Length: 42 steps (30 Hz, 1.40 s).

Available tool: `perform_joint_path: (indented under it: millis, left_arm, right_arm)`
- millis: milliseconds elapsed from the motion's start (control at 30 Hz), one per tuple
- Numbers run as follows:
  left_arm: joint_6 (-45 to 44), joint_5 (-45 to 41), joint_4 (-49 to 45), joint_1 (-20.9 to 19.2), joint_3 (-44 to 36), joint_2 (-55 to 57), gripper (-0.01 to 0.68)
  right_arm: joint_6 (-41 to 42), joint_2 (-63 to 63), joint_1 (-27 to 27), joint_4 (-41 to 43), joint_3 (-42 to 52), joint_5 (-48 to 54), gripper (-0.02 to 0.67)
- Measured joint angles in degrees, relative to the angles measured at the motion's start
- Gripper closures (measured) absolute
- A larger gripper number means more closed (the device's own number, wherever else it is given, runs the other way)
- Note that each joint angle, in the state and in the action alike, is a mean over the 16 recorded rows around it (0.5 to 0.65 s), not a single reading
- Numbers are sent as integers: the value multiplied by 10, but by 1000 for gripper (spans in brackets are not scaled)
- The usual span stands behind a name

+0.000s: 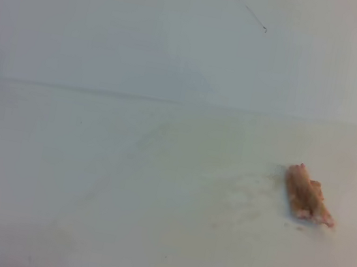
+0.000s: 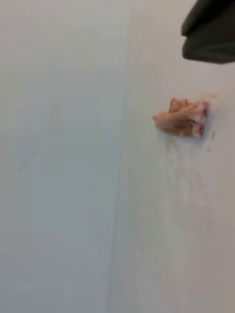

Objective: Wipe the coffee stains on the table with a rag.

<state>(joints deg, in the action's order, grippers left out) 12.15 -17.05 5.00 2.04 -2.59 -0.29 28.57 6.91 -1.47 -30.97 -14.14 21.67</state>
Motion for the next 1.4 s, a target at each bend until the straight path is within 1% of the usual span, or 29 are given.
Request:
perform_joint_path:
  millis: [133,267,467,633,767,1133,1233,1400]
  left_arm:
    - [0,-1,0,0,0,-2,672]
    - [0,-3,0,0,0,-2,672]
    - [0,-6,0,0,0,-2,672]
    - [0,-6,0,0,0,-3,672]
    - [0,-7,0,0,0,-2,672]
    - [0,-7,0,0,0,-3,672]
    - [0,-7,0,0,2,-3,672]
    - [0,-7,0,0,2,-4,672]
  right_arm:
    - [0,-49,31,1,64,-12,650]
    - [-1,-74,58,3,109,-21,650]
    - [-1,-79,86,18,138,-23,650]
    - [-14,-79,93,43,144,-19,650]
    - [-65,-79,93,100,143,-16,650]
    - [-263,-79,93,290,143,-25,650]
    - [-292,-79,93,318,143,-27,650]
    - [-300,-79,93,327,143,-28,650]
